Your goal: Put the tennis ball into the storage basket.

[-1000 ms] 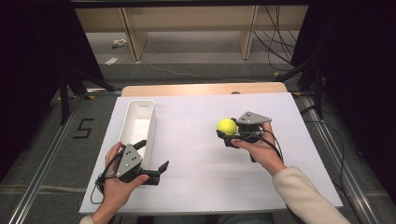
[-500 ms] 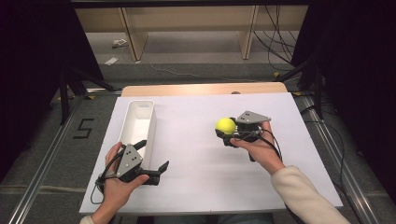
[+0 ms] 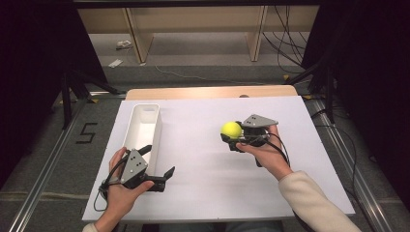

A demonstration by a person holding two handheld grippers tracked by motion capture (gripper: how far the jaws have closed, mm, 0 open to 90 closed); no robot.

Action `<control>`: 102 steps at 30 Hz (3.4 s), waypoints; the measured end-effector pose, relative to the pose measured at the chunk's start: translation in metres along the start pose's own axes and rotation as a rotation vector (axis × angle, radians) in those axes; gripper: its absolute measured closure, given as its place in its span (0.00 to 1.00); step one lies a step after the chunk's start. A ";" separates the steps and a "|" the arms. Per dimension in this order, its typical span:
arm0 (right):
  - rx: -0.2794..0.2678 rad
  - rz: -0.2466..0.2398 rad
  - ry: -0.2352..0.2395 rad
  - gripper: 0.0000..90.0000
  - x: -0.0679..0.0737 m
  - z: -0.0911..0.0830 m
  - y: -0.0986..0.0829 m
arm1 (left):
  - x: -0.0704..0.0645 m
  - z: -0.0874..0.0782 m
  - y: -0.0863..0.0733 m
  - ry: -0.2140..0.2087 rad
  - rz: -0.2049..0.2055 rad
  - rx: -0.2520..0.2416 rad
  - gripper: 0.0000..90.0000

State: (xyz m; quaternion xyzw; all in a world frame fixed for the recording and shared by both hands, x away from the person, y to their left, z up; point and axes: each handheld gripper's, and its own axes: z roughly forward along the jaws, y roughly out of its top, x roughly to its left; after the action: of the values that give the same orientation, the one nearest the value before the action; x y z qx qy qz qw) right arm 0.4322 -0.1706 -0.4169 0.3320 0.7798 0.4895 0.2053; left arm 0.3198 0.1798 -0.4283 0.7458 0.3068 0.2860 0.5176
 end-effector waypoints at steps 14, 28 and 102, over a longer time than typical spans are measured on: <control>-0.015 -0.002 0.011 0.30 0.005 0.002 0.007 | -0.001 0.000 0.000 -0.001 0.002 0.001 0.00; -0.025 -0.006 0.020 0.30 0.009 0.007 0.013 | -0.001 0.000 0.000 -0.002 0.001 0.002 0.00; -0.054 -0.016 0.065 0.30 0.026 0.024 0.033 | -0.001 0.000 0.000 -0.001 0.002 -0.001 0.00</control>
State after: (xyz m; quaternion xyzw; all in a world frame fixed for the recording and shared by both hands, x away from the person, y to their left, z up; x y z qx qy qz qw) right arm 0.4406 -0.1270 -0.3977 0.3037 0.7752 0.5194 0.1926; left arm 0.3188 0.1791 -0.4280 0.7460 0.3054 0.2864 0.5179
